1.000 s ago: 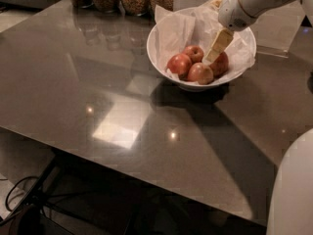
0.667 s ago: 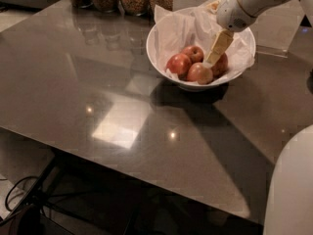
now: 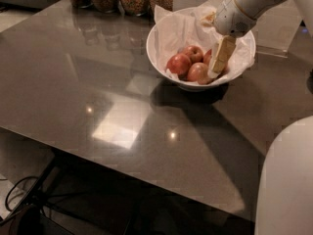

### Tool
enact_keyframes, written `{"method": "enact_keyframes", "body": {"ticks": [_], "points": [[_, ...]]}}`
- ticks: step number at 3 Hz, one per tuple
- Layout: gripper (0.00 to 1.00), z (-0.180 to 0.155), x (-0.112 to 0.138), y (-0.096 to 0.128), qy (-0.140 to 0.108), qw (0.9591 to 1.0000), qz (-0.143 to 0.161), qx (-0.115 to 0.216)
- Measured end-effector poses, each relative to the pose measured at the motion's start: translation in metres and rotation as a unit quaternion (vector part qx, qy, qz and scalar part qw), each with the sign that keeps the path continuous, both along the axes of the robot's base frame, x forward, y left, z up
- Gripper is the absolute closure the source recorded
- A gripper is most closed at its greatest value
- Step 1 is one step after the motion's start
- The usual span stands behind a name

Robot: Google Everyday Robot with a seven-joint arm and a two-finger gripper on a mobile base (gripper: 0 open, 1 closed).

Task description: Pick apple from white bowl

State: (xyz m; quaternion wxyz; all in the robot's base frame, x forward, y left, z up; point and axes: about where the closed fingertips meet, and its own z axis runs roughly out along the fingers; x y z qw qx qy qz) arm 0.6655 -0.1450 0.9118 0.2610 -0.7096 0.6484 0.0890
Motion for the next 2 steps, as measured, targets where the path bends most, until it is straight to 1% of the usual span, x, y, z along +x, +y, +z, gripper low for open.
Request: {"method": "enact_keyframes", "body": {"ticks": [1, 2], "points": [[0.00, 0.000, 0.000, 0.000, 0.000, 1.0000, 0.000, 0.000], [0.00, -0.020, 0.022, 0.008, 0.000, 0.9994, -0.020, 0.030]]}}
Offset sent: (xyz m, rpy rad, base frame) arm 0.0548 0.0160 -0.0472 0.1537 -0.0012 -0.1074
